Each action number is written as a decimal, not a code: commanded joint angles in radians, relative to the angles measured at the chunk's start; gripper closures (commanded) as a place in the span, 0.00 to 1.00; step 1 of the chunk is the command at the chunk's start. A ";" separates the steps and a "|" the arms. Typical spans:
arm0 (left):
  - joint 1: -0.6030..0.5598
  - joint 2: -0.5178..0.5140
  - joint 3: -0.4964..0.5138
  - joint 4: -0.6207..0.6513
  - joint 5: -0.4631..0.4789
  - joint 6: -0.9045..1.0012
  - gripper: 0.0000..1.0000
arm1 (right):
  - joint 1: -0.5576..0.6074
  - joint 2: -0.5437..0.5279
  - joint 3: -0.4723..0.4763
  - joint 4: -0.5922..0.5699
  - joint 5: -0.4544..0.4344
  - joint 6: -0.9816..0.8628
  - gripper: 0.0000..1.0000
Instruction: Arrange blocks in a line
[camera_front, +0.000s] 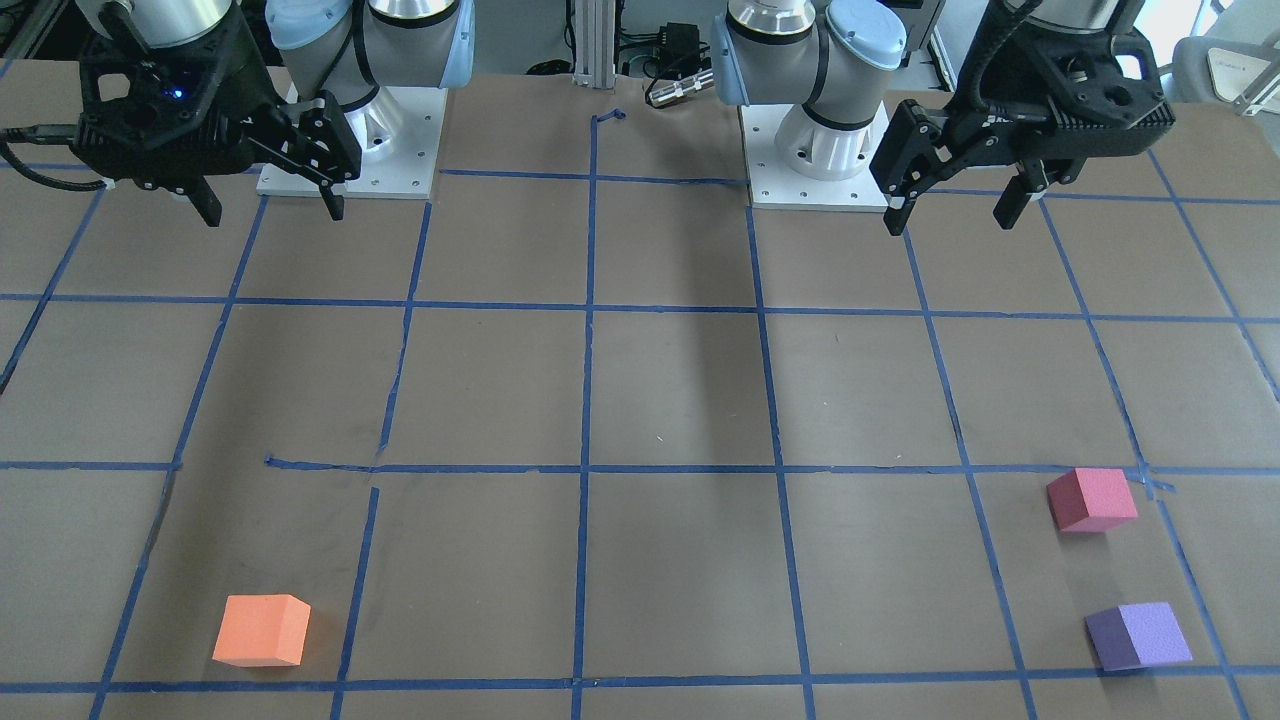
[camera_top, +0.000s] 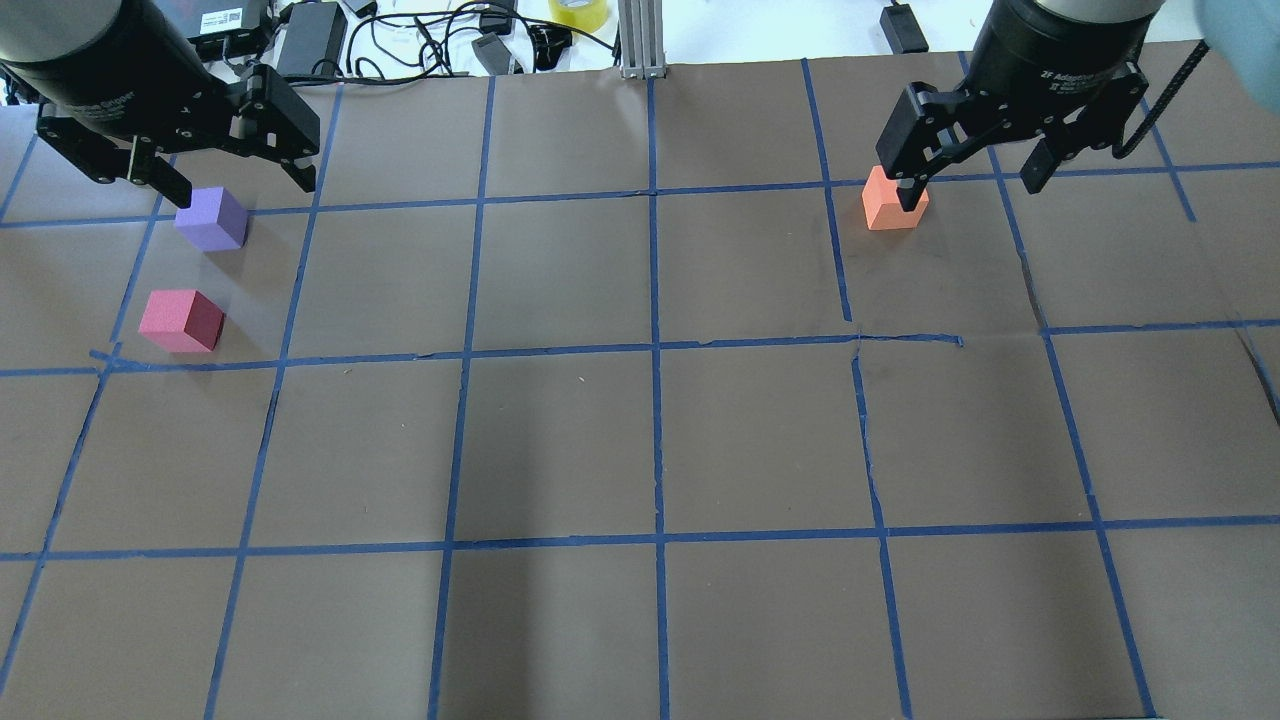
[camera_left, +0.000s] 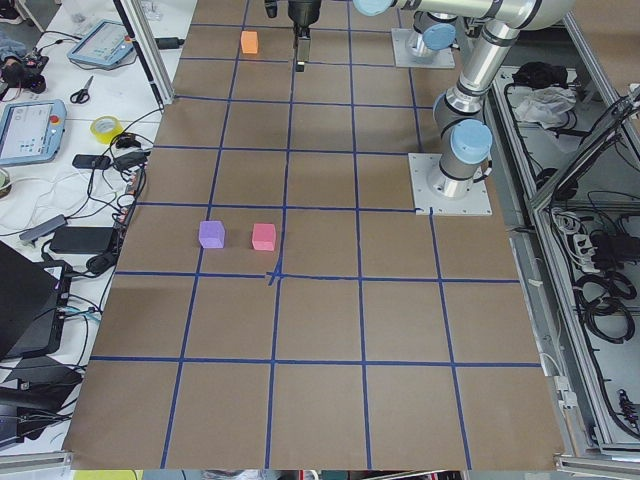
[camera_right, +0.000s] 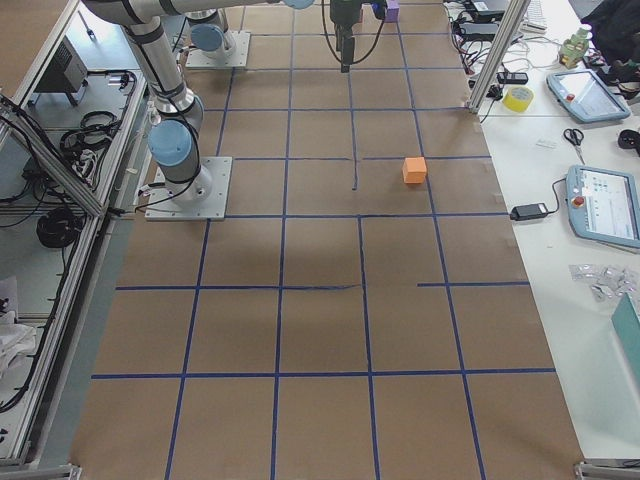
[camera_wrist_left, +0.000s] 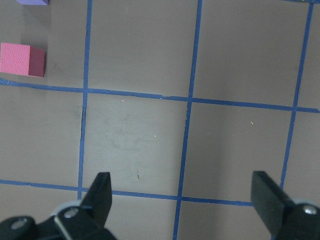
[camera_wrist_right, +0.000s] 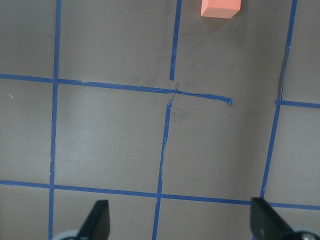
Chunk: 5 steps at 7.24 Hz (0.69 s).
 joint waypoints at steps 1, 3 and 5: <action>0.000 -0.002 0.000 0.000 0.000 0.000 0.00 | 0.000 0.003 0.001 0.001 0.004 0.000 0.00; 0.000 0.000 -0.002 0.000 0.000 0.000 0.00 | 0.000 -0.004 0.001 -0.001 0.010 0.000 0.00; 0.000 -0.002 -0.002 0.000 0.000 0.002 0.00 | -0.002 -0.004 0.001 -0.010 0.008 0.002 0.00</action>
